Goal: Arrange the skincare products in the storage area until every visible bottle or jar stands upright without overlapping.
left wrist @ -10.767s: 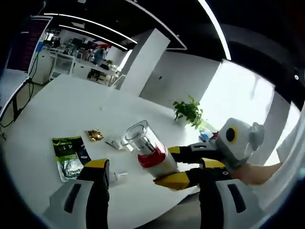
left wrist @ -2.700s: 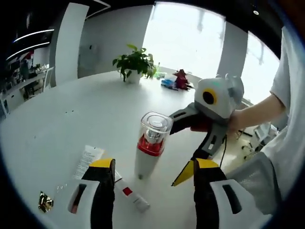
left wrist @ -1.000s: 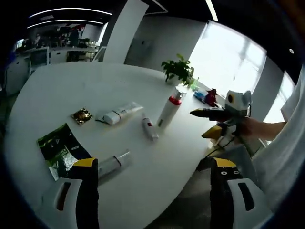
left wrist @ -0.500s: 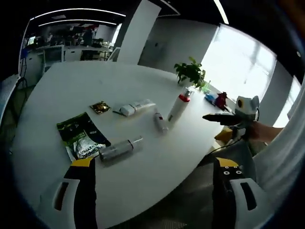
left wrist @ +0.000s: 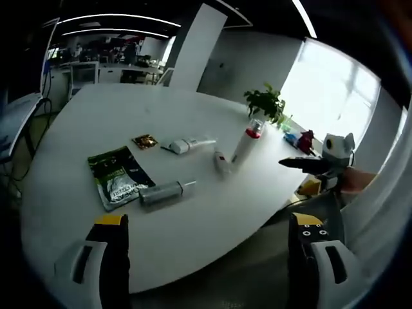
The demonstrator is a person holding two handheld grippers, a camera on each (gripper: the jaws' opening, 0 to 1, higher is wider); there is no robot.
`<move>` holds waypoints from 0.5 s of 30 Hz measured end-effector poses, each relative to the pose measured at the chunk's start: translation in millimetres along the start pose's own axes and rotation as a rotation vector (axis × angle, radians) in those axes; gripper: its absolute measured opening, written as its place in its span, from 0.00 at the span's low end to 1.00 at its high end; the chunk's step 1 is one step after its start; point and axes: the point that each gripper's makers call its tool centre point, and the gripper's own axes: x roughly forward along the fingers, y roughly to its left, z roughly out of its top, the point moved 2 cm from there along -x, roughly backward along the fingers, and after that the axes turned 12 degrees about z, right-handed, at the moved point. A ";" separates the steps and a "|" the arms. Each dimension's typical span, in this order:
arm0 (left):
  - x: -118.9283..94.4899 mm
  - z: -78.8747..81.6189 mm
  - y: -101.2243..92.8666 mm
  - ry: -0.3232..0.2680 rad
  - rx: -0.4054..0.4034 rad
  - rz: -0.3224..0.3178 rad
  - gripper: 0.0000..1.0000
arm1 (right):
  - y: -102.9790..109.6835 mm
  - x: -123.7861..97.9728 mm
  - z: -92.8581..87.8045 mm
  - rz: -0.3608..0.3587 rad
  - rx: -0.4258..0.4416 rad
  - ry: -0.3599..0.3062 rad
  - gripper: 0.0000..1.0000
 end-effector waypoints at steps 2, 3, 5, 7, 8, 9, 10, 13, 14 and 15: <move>1.7 -4.3 2.5 0.003 0.001 0.009 0.98 | 1.1 0.7 -0.7 0.004 0.003 0.005 0.97; 2.2 -5.4 3.5 0.005 -0.002 0.012 0.98 | 1.2 1.0 -1.0 0.006 0.002 0.006 0.97; 0.6 -3.2 1.7 0.009 -0.008 0.010 0.99 | 1.2 1.4 -1.3 0.008 0.003 0.007 0.98; 1.5 -1.5 2.0 -0.005 -0.008 0.009 0.99 | 0.5 2.2 -2.7 0.007 0.006 0.013 0.98; 1.4 -1.8 2.3 -0.007 -0.008 0.009 0.99 | 0.2 2.7 -3.0 0.007 0.006 0.015 0.98; 1.4 -2.9 2.7 -0.005 -0.009 0.009 0.99 | -0.5 3.3 -3.5 0.007 0.007 0.017 0.98; 1.1 -3.4 2.7 -0.005 -0.009 0.011 0.99 | -1.0 4.0 -4.3 0.008 0.008 0.020 0.98; 1.3 -5.2 2.6 -0.012 0.005 0.012 0.99 | 0.2 4.4 -4.8 0.009 0.003 0.029 0.98; 1.2 -5.2 1.9 -0.013 0.007 0.011 0.99 | 0.6 4.5 -4.9 0.008 0.004 0.032 0.98; 1.0 -4.9 1.0 -0.017 0.009 0.008 0.99 | 0.7 4.4 -5.6 0.007 0.003 0.036 0.98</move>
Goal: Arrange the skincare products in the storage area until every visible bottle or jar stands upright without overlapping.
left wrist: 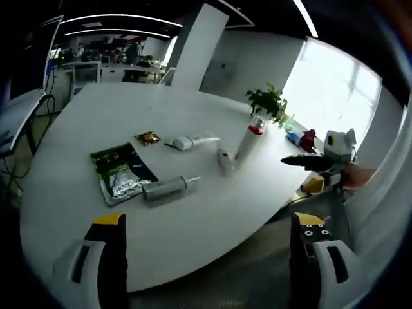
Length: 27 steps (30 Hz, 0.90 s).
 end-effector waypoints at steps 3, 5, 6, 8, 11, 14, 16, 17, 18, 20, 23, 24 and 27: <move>-0.6 1.3 -1.5 -0.011 -0.003 -0.008 0.98 | 1.3 -0.1 -0.2 -0.002 0.002 0.008 0.98; -1.4 2.3 -2.6 -0.018 -0.004 -0.013 0.98 | 1.6 -0.6 -0.9 -0.005 0.003 0.014 0.98; -1.8 2.5 -3.1 -0.020 -0.004 -0.016 0.98 | 2.6 -0.8 -0.6 -0.006 0.003 0.015 0.98; -2.3 2.5 -4.3 -0.025 0.000 -0.021 0.98 | 3.4 -0.6 -2.0 -0.005 0.006 0.027 0.97; -2.2 2.7 -4.8 -0.028 0.001 -0.025 0.98 | -1.0 2.4 -5.8 -0.002 0.008 0.040 0.97; -2.4 2.8 -4.7 -0.030 -0.004 -0.027 0.98 | -1.3 3.6 -7.4 -0.001 0.008 0.050 0.96; -2.5 2.9 -4.4 -0.031 -0.008 -0.027 0.97 | -1.8 4.1 -8.2 -0.003 0.014 0.057 0.95; -2.9 3.1 -3.6 -0.033 -0.011 -0.029 0.97 | -2.5 4.5 -8.6 -0.004 0.018 0.060 0.94; -3.1 3.3 -3.0 -0.035 -0.013 -0.030 0.97 | -2.6 4.8 -8.8 -0.005 0.020 0.063 0.94; -3.3 3.5 -1.8 -0.039 -0.011 -0.032 0.96 | -3.6 5.8 -9.3 -0.020 0.023 0.076 0.92; -3.4 3.5 -3.6 -0.038 0.003 -0.038 0.96 | -2.2 10.6 -8.0 -0.015 0.022 0.094 0.88; -3.4 3.8 -4.0 -0.040 0.006 -0.039 0.96 | -1.5 12.1 -6.4 -0.016 0.031 0.092 0.87; -3.8 4.3 -3.5 -0.046 0.008 -0.037 0.96 | -0.4 20.0 -0.9 -0.012 0.044 0.090 0.84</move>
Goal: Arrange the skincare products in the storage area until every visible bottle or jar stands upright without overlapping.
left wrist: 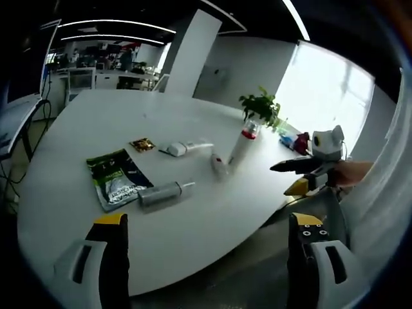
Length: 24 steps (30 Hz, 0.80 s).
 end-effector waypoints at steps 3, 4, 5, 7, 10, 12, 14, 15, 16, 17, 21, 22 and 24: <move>-0.9 1.2 1.7 -0.010 -0.011 0.000 0.96 | -1.7 8.8 5.8 -0.013 -0.006 0.014 0.80; -1.4 1.4 3.8 -0.013 -0.016 -0.002 0.96 | -2.8 11.1 8.1 -0.017 -0.008 0.015 0.80; -1.6 1.3 4.4 -0.013 -0.016 -0.002 0.96 | -5.0 13.1 10.5 -0.021 -0.010 0.016 0.79; -1.6 1.4 3.4 -0.012 -0.017 -0.001 0.95 | -6.8 19.2 14.2 -0.025 -0.010 0.026 0.79; -1.4 1.2 2.6 -0.010 -0.010 0.002 0.95 | -7.3 29.8 18.5 -0.025 -0.016 0.031 0.79; -0.9 0.2 1.1 -0.004 -0.001 -0.001 0.95 | -6.4 37.1 20.5 -0.029 -0.022 0.043 0.79; -0.4 -0.4 0.2 0.002 0.005 -0.004 0.95 | -11.0 42.6 22.1 -0.035 -0.026 0.050 0.78; -0.1 -1.0 -0.4 0.007 0.008 -0.007 0.95 | -12.4 46.5 22.9 -0.041 -0.028 0.056 0.78; -0.1 -2.0 -0.3 0.010 0.010 -0.009 0.95 | -15.3 49.7 22.9 -0.057 -0.026 0.058 0.78; 0.0 -2.6 -0.3 0.013 0.012 -0.009 0.95 | -17.6 52.1 22.5 -0.066 -0.025 0.059 0.78; 1.1 -3.5 -1.3 0.023 0.020 -0.009 0.95 | -28.3 66.5 22.9 -0.117 -0.027 0.075 0.76; 1.0 -3.5 -1.2 0.024 0.021 -0.011 0.95 | -31.1 68.5 23.0 -0.130 -0.027 0.079 0.75; 1.3 -3.3 -1.5 0.025 0.021 -0.012 0.94 | -36.8 72.0 24.7 -0.146 -0.015 0.071 0.73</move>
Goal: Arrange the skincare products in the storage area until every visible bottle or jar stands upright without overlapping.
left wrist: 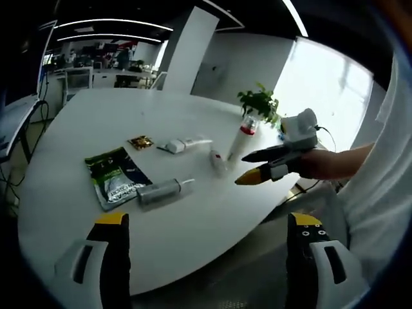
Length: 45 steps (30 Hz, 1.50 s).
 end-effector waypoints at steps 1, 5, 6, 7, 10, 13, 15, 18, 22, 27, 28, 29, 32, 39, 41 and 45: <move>0.2 -0.1 0.1 0.002 -0.002 0.000 0.94 | 0.6 0.7 1.4 -0.001 0.000 0.001 0.71; 0.0 -1.4 0.4 0.009 -0.007 -0.001 0.94 | -9.5 13.0 1.7 -0.042 0.002 0.006 0.68; 0.2 -1.6 0.6 0.010 -0.007 -0.001 0.93 | -11.7 14.9 1.6 -0.054 0.001 0.008 0.67; 0.4 -1.7 0.9 0.011 -0.008 0.000 0.93 | -14.4 18.1 1.6 -0.065 0.001 0.007 0.66; 0.6 -1.3 0.4 0.011 -0.011 0.000 0.93 | -19.6 24.6 -0.3 -0.092 0.011 0.017 0.63; 0.6 -1.3 0.7 0.012 -0.017 0.001 0.93 | -25.3 28.6 0.6 -0.120 0.020 0.015 0.60; 0.8 -1.4 1.4 0.012 -0.021 0.002 0.93 | -29.7 33.0 1.4 -0.131 0.026 0.016 0.59; 1.0 -2.2 2.5 0.016 -0.027 0.004 0.93 | -35.3 41.5 -2.1 -0.149 0.038 0.034 0.58; 1.3 -2.4 3.5 0.018 -0.033 0.008 0.92 | -39.3 51.2 -1.3 -0.167 0.030 0.051 0.56; 1.5 -2.8 4.8 0.021 -0.041 0.013 0.92 | -41.5 55.6 0.5 -0.188 -0.010 0.071 0.52; 1.5 -2.8 4.9 0.021 -0.043 0.016 0.92 | -42.6 55.9 0.3 -0.192 -0.010 0.076 0.52; 1.5 -2.8 5.1 0.021 -0.043 0.017 0.92 | -43.6 56.3 0.0 -0.194 -0.009 0.075 0.51; 1.8 -2.8 6.0 0.023 -0.048 0.021 0.92 | -46.3 57.5 0.4 -0.204 -0.001 0.074 0.51; 1.9 -3.9 7.7 0.028 -0.055 0.026 0.91 | -54.5 57.7 -0.5 -0.265 -0.014 0.116 0.37; 2.0 -4.3 8.3 0.030 -0.055 0.027 0.91 | -55.1 57.2 -2.2 -0.263 -0.007 0.118 0.35; 2.6 -4.0 8.3 0.031 -0.056 0.027 0.91 | -55.6 56.1 -2.4 -0.263 0.006 0.105 0.33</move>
